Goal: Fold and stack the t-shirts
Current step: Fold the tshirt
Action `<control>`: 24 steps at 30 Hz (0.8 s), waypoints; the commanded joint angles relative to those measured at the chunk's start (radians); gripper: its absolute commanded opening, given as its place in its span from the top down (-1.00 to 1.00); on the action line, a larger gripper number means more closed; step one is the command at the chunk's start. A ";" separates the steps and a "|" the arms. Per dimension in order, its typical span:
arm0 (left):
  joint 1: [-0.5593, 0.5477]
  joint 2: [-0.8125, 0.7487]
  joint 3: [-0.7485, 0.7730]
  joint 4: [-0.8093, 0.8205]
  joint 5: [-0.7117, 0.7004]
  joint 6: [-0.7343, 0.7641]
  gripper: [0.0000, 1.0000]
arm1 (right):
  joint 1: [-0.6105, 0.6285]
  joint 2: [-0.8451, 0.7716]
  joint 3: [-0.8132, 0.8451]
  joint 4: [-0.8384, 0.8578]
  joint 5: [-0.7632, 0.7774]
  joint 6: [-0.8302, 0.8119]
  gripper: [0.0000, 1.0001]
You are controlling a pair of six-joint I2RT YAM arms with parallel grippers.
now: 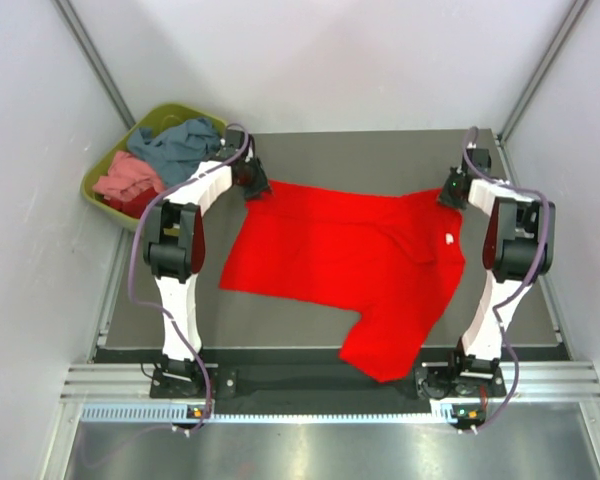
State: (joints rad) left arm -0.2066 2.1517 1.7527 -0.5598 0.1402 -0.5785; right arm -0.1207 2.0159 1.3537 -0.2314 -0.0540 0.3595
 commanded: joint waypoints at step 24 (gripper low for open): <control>0.053 -0.041 -0.053 -0.061 -0.017 0.074 0.12 | -0.077 -0.344 -0.097 -0.318 0.158 0.075 0.37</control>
State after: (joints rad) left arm -0.1730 2.1509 1.7344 -0.5785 0.1650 -0.4973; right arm -0.1902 1.6859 1.2911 -0.5850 0.0734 0.4355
